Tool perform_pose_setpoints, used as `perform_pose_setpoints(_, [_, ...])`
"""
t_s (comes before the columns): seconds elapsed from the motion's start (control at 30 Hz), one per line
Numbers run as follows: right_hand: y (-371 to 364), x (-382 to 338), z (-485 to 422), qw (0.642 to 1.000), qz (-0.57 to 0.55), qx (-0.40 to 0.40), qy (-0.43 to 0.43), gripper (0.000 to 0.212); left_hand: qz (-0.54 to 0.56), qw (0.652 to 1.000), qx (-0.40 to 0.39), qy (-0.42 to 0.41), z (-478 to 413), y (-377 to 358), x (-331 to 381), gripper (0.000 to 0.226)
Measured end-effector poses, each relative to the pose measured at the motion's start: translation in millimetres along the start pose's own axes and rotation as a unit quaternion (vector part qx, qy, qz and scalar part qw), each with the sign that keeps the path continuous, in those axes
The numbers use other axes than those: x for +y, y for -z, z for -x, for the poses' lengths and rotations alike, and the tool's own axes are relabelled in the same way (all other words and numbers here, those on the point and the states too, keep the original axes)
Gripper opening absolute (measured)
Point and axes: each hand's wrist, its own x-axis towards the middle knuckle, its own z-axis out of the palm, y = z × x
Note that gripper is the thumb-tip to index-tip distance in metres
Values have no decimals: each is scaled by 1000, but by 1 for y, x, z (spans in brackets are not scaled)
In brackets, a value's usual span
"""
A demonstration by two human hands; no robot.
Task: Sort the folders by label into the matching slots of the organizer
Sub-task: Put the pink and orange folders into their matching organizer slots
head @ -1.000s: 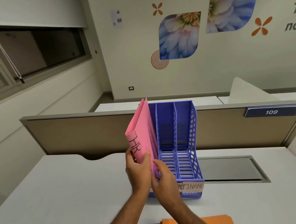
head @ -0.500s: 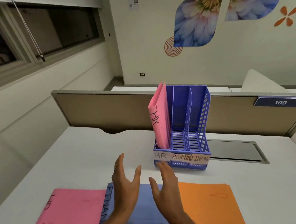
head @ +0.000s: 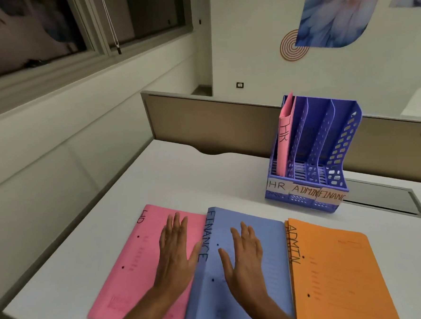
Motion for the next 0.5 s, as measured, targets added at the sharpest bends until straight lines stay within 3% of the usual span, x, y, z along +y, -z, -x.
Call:
perform_pose_setpoints(0.2, [-29, -31, 30, 998, 17, -53, 24, 63, -48, 998, -42, 24, 27, 14, -41, 76])
perform_pose_setpoints(0.33, [-51, -49, 49, 986, 98, -116, 68, 73, -86, 993, -65, 42, 39, 22, -68, 85])
perform_pose_setpoints(0.5, [-69, -69, 67, 960, 184, -171, 120, 69, -127, 984, -104, 68, 53, 24, -104, 96])
